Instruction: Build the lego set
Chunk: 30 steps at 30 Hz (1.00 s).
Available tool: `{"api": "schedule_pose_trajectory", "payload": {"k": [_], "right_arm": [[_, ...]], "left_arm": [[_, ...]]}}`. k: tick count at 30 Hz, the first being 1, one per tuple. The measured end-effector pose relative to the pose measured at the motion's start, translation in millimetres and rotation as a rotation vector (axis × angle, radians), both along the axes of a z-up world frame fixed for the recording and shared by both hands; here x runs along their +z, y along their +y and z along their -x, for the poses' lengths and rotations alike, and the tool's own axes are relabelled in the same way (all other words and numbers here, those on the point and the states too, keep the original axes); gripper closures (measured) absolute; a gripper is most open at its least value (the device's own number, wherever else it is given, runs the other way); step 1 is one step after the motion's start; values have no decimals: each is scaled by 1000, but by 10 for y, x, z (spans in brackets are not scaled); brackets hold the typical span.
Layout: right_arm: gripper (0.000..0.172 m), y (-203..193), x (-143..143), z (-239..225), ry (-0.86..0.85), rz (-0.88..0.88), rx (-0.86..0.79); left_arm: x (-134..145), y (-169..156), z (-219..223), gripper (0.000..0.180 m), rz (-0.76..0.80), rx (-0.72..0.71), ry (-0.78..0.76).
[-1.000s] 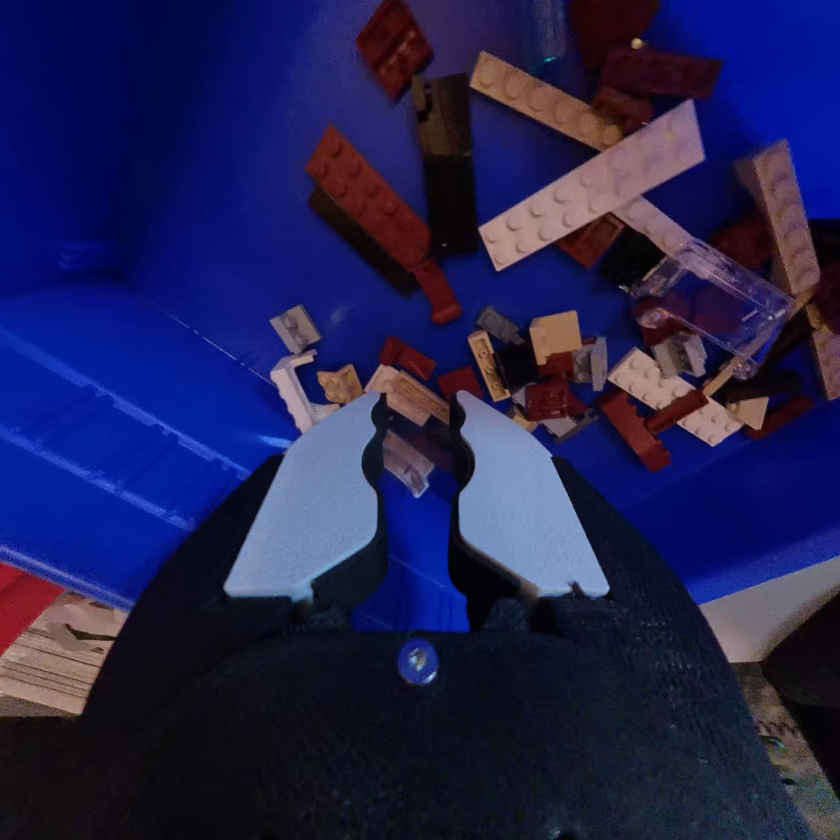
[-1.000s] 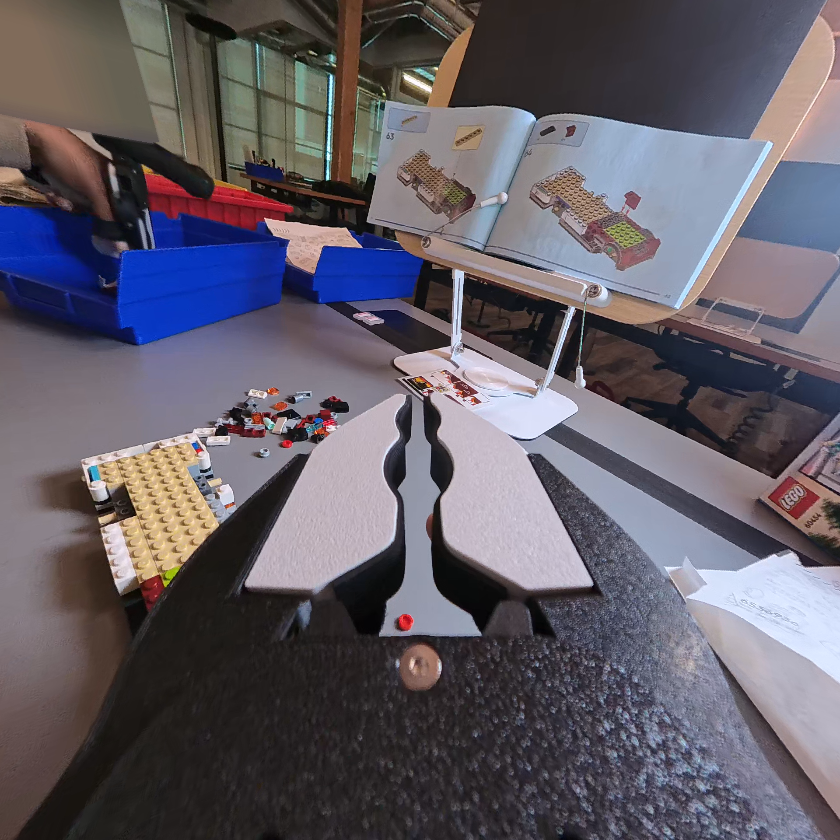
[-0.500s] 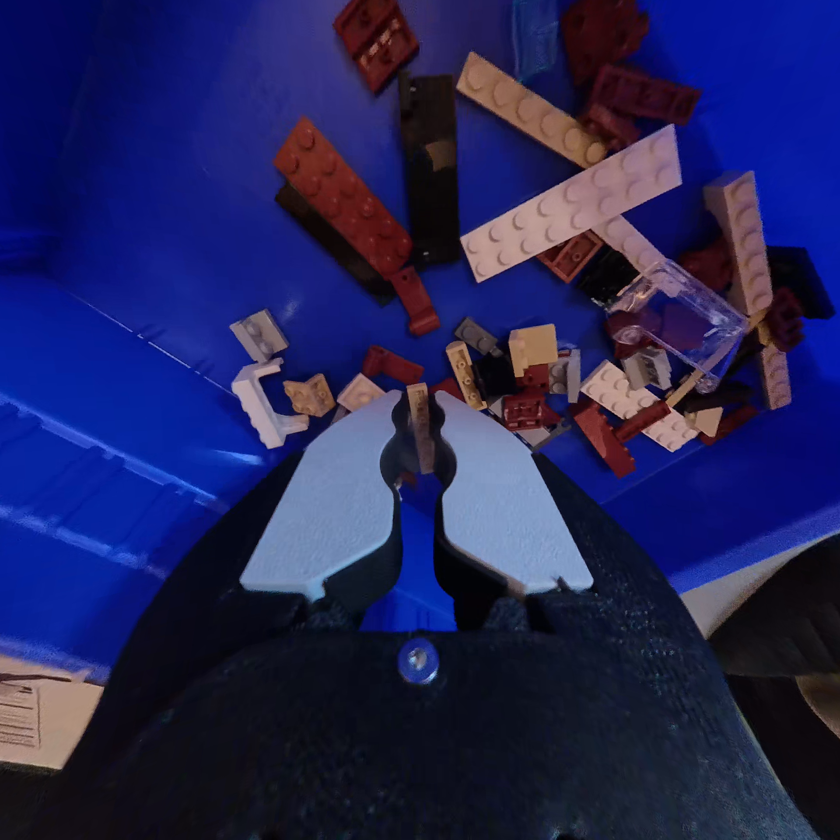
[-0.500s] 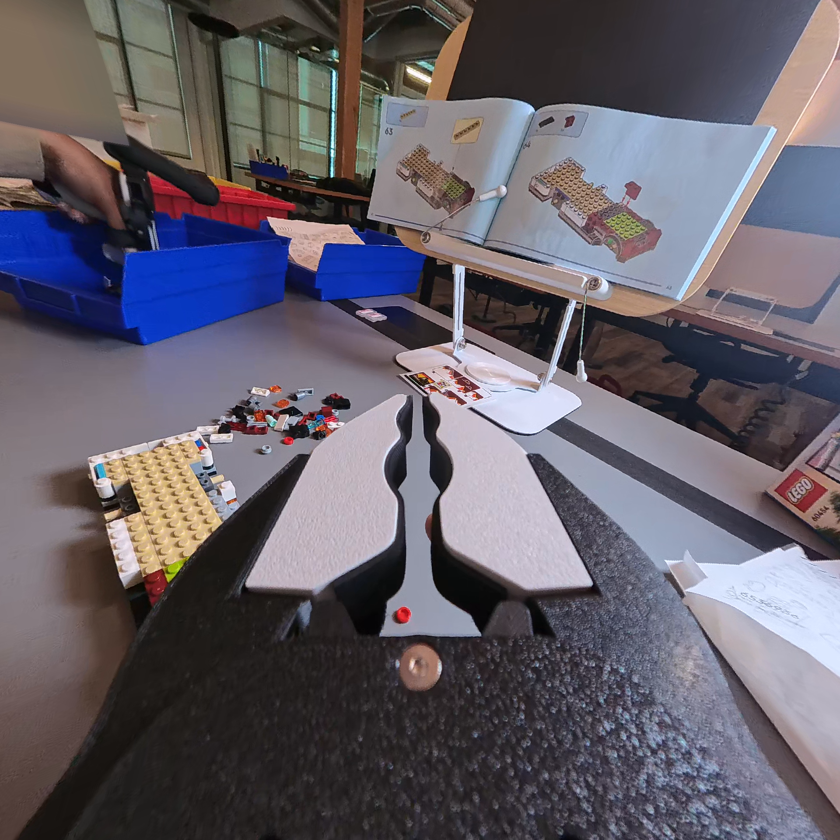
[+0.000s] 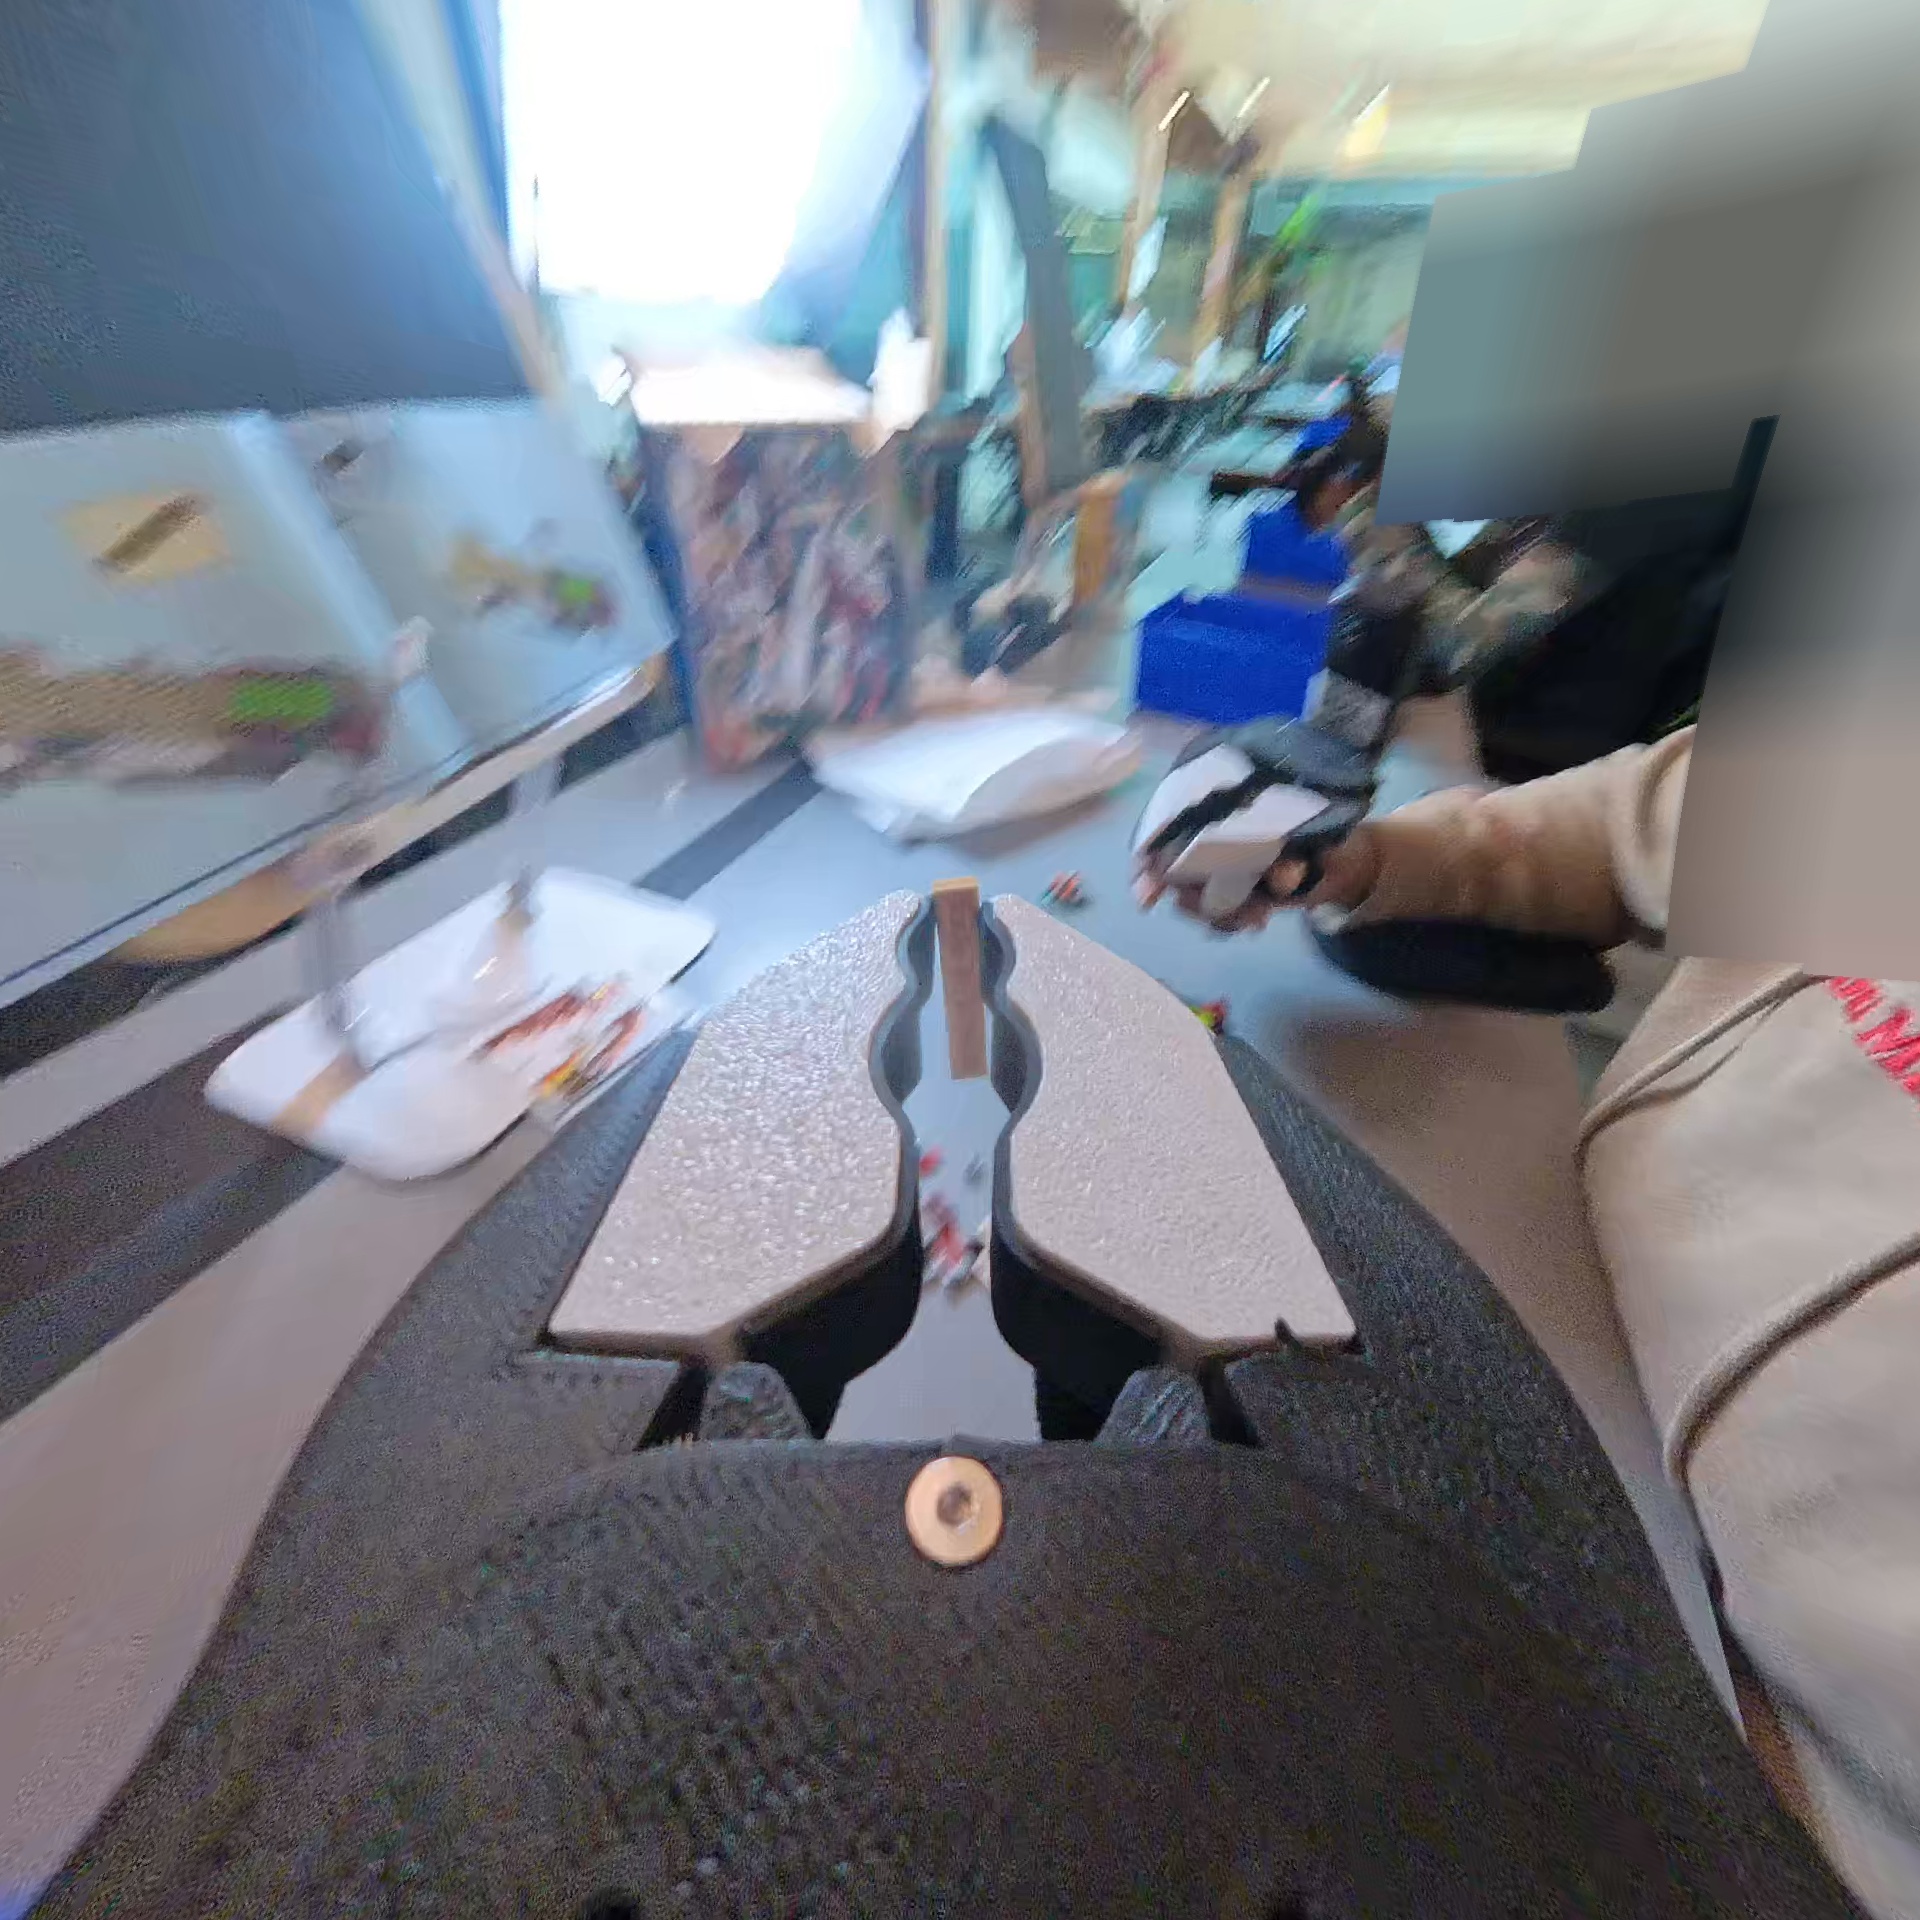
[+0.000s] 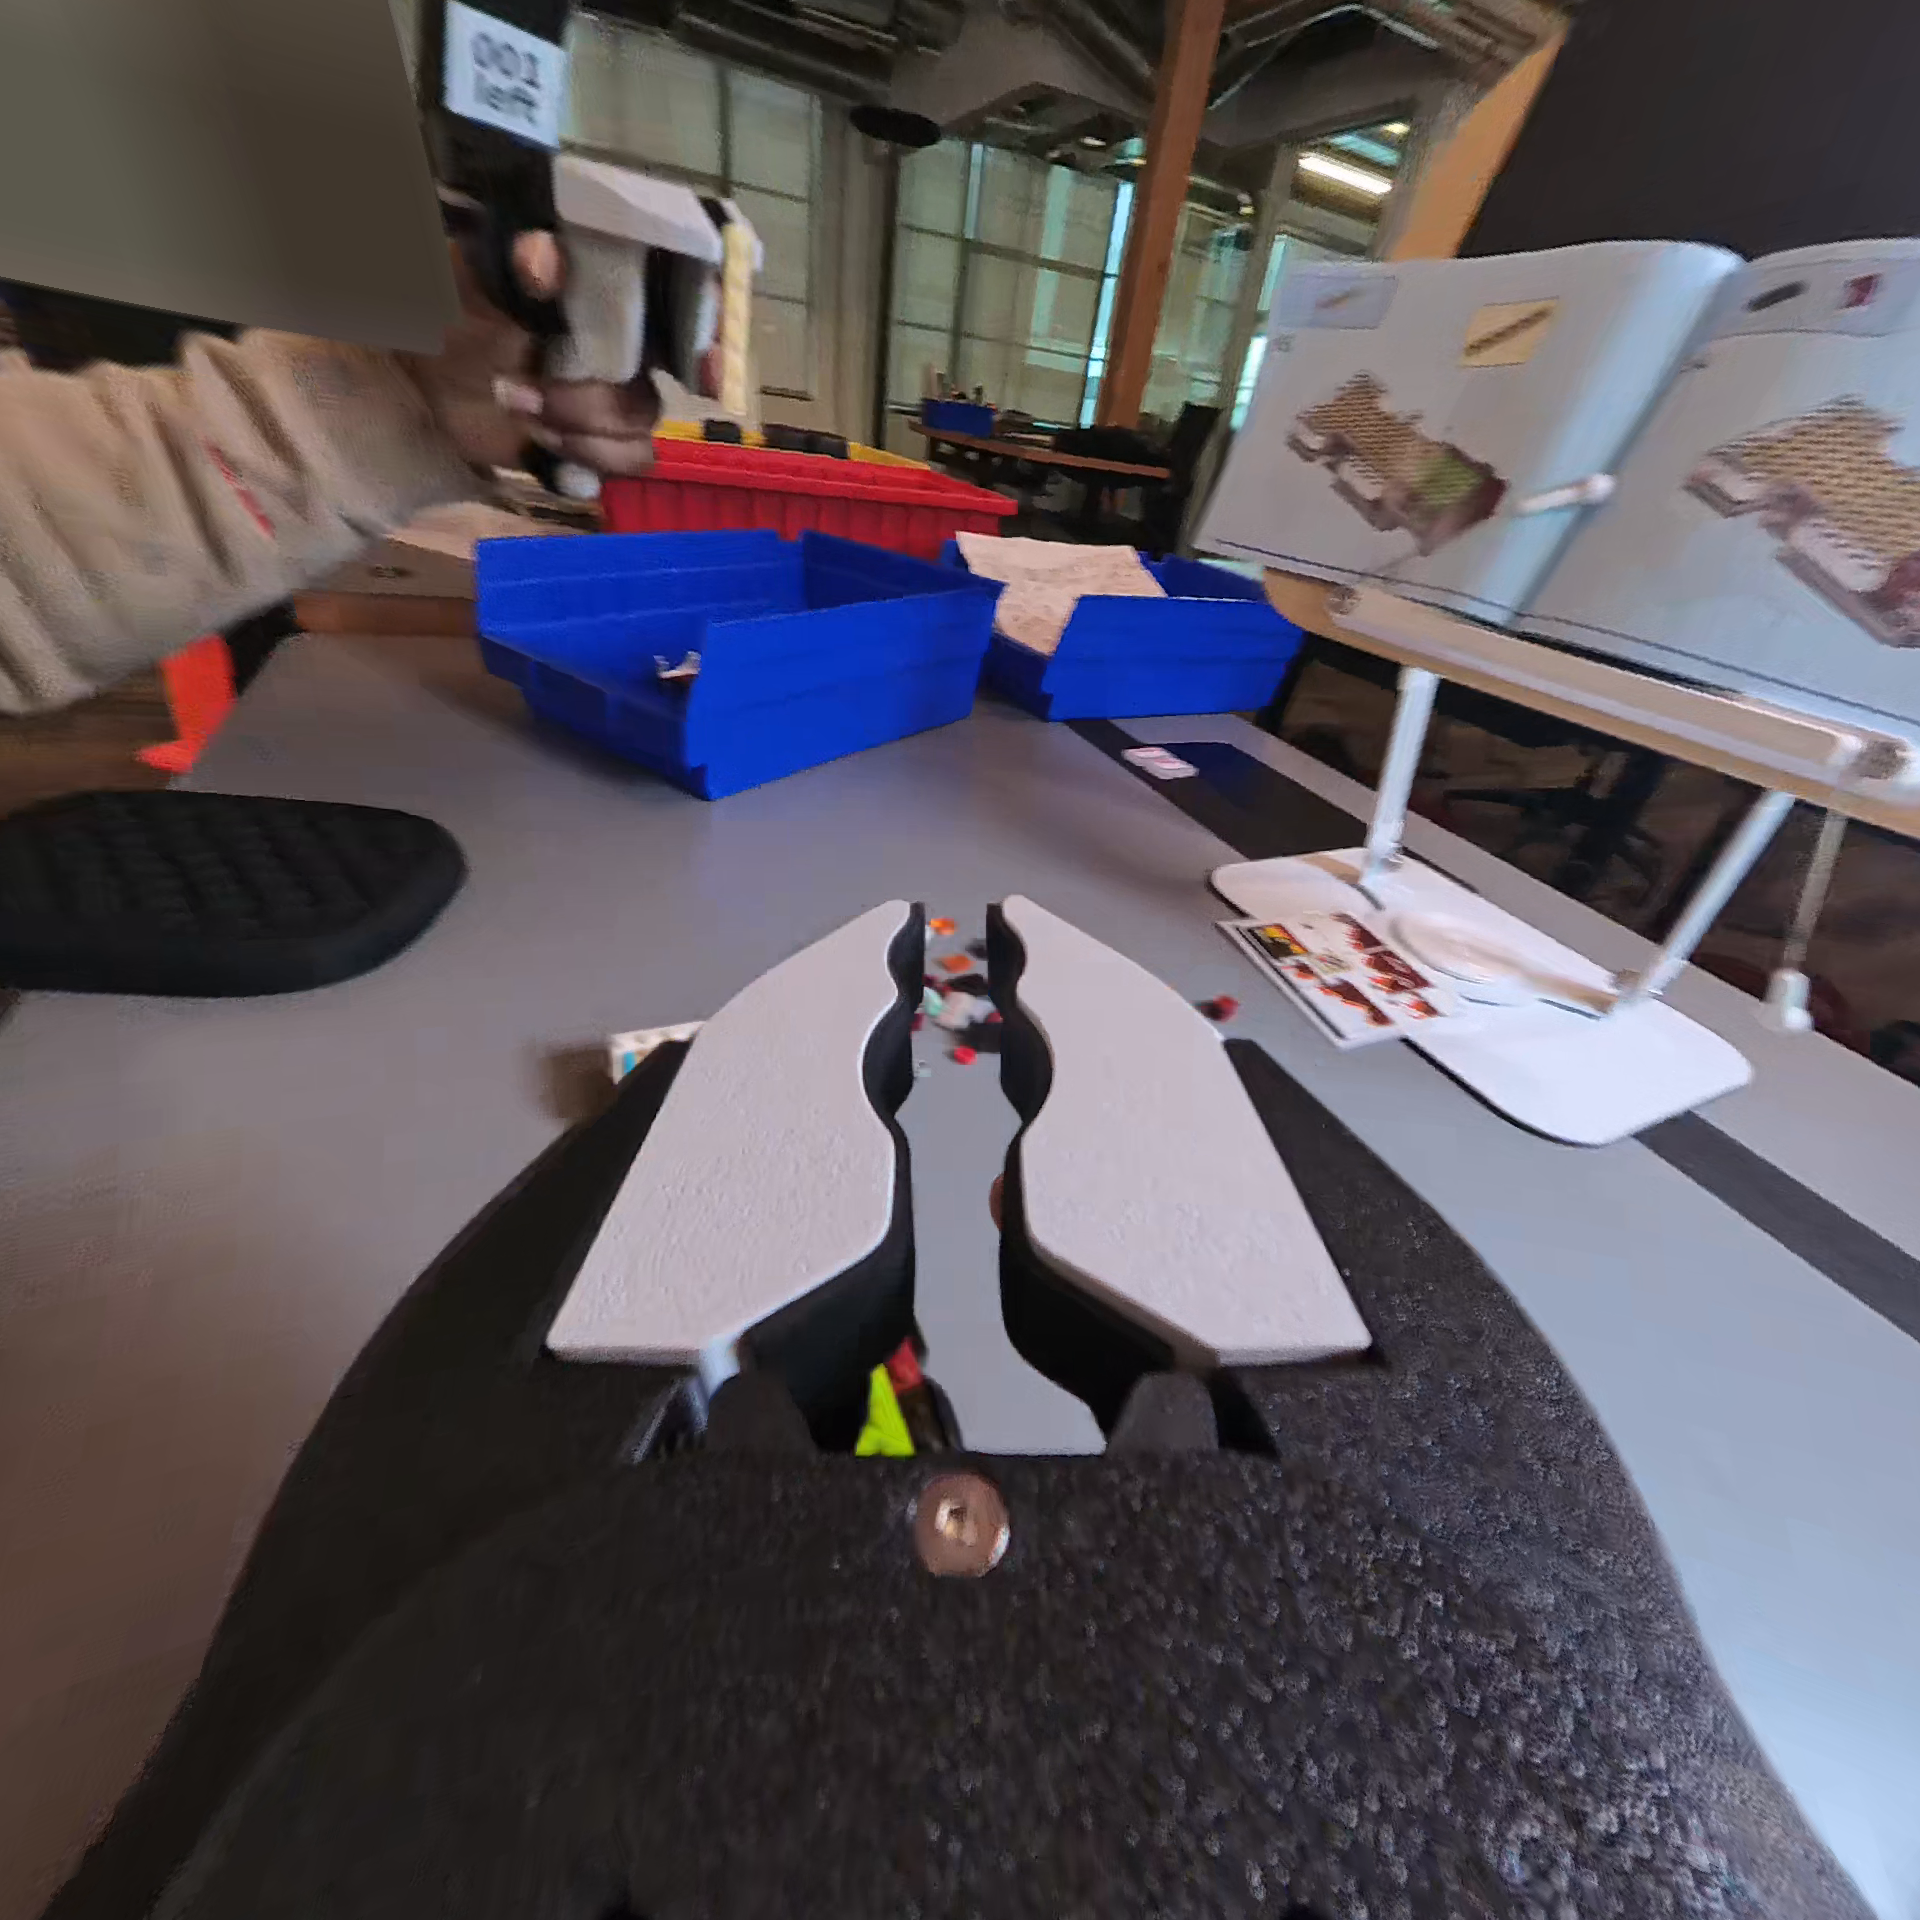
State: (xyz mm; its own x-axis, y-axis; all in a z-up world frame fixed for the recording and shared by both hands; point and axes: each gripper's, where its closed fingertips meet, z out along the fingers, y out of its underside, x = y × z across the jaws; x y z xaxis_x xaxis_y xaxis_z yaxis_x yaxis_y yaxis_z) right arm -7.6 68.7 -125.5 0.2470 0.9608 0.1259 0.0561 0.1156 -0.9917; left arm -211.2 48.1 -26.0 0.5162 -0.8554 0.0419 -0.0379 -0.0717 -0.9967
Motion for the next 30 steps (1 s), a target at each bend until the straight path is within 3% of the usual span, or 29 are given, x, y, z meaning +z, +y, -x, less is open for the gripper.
{"api": "schedule_pose_trajectory", "payload": {"k": [5, 10, 13, 15, 25, 30], "right_arm": [[150, -423, 280, 368, 10, 65, 199], [145, -523, 398, 524, 10, 98, 261], [147, -537, 364, 539, -2, 117, 276], [161, -520, 346, 527, 0, 120, 269], [163, -367, 191, 451, -78, 154, 263], [163, -174, 78, 309, -133, 148, 209]], "left_arm": [[-76, -216, -947, 173, -37, -258, -253], [-257, -259, -1440, 173, 36, -376, -272], [-341, -254, -1543, 173, 61, -392, -265], [-374, -260, -1570, 173, 66, -403, -261], [-572, -166, -1527, 172, 96, -344, -197], [-906, -119, -1475, 149, 146, -282, -22]]}}
